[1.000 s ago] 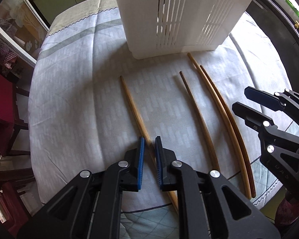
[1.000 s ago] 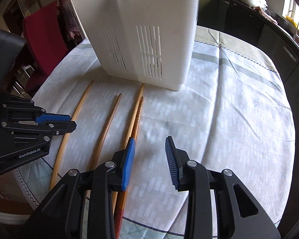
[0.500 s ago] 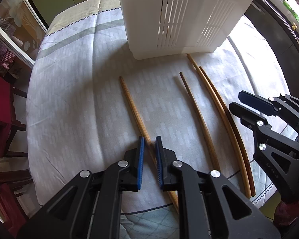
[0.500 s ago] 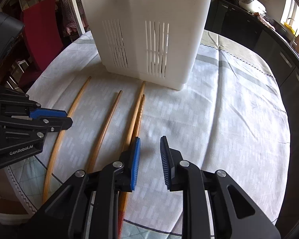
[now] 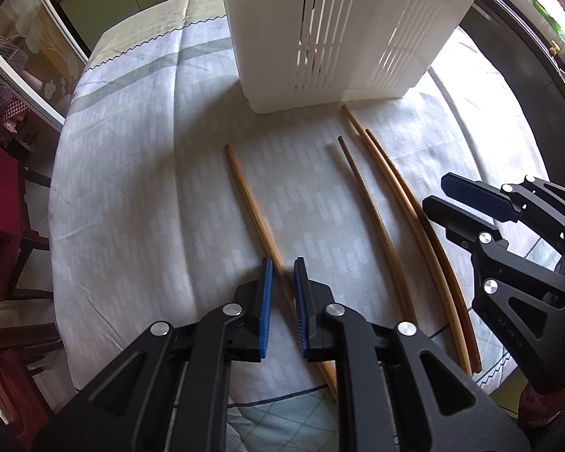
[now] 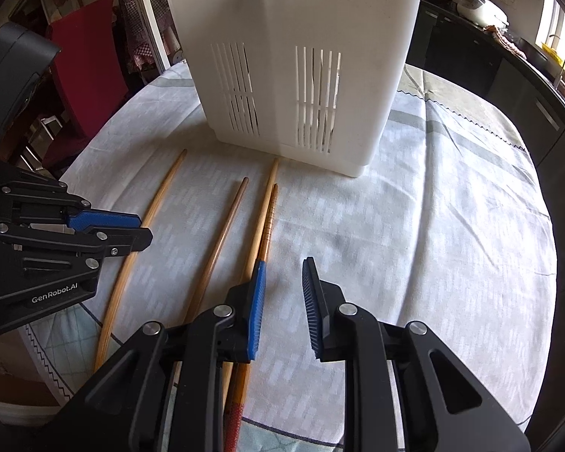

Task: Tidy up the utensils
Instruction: 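Grasp a chopstick with the left gripper while the right gripper grasps another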

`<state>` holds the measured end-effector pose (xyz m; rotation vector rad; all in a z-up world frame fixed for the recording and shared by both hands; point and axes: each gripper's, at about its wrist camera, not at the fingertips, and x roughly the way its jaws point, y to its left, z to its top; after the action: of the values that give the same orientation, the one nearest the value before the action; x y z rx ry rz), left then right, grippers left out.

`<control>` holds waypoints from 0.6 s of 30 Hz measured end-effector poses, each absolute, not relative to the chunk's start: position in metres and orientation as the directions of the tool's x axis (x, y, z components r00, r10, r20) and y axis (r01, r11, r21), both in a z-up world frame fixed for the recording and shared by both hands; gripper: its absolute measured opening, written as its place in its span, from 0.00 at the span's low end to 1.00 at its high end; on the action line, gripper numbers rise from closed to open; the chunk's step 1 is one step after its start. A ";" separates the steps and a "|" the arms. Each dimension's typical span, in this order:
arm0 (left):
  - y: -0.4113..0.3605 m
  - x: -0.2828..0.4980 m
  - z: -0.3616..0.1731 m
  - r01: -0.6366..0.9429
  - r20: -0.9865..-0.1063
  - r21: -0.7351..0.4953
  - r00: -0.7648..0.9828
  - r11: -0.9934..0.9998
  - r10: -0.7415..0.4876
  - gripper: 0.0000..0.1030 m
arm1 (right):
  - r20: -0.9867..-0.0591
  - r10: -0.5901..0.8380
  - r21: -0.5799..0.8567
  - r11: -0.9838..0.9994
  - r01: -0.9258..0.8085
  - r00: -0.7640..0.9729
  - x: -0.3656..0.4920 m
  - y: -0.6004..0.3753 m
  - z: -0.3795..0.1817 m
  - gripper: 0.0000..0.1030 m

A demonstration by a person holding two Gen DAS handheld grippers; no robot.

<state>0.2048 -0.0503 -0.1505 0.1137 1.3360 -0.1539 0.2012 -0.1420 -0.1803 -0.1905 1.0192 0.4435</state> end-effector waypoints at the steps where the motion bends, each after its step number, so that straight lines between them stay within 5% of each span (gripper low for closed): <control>1: -0.051 0.205 -0.151 0.176 -0.973 -0.006 0.225 0.984 -0.046 0.12 | -0.857 0.267 0.049 0.893 -0.447 0.441 0.202 -0.141 -0.181 0.20; 18: -0.054 0.205 -0.150 0.172 -0.972 -0.004 0.230 0.985 -0.044 0.12 | -0.878 0.246 0.034 0.888 -0.459 0.410 0.205 -0.129 -0.192 0.20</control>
<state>0.2048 -0.0537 -0.1496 0.1118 1.3311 -0.1486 0.2054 -0.1290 -0.1919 -0.2260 1.0597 0.4487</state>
